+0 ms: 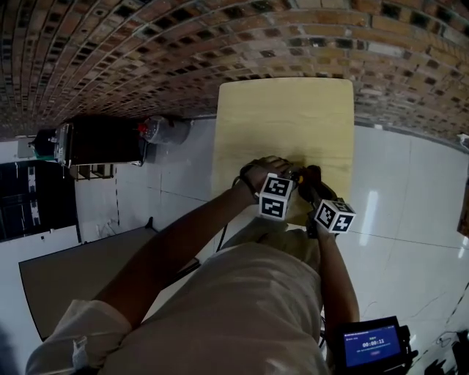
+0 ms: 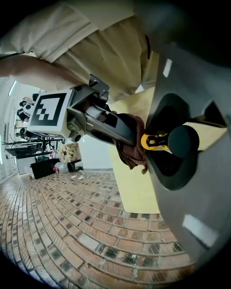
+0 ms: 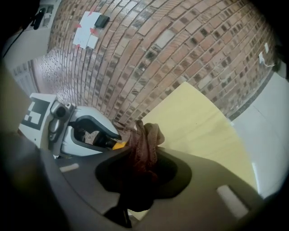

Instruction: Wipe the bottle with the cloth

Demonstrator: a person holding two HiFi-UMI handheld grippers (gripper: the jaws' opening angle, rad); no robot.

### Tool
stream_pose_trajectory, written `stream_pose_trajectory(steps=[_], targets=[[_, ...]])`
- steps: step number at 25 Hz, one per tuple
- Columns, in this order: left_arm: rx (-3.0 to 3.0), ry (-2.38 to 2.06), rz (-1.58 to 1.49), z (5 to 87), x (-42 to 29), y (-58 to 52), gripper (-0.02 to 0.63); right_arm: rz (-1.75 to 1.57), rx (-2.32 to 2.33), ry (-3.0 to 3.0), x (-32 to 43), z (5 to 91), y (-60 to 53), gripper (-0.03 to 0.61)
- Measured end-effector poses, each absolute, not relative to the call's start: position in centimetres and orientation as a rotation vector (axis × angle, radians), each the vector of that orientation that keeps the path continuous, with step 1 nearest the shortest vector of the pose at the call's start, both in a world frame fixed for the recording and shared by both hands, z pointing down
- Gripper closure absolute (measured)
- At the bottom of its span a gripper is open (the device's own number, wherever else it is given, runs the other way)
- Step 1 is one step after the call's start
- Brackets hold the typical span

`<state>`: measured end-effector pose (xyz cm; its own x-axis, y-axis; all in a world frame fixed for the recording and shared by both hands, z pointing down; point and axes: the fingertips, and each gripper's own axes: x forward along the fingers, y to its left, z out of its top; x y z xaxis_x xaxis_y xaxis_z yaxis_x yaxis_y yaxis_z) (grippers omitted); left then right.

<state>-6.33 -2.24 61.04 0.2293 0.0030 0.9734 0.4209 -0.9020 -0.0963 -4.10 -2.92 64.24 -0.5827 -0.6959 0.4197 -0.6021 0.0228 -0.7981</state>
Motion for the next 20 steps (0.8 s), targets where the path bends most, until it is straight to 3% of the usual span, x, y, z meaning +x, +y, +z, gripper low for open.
stream_pose_trajectory(steps=[20], targets=[[-2.221,-0.336,-1.706,60.8,-6.8,-2.1,0.491,-1.859,-1.578,2.264,-3.7,73.1,-4.1,0.488]])
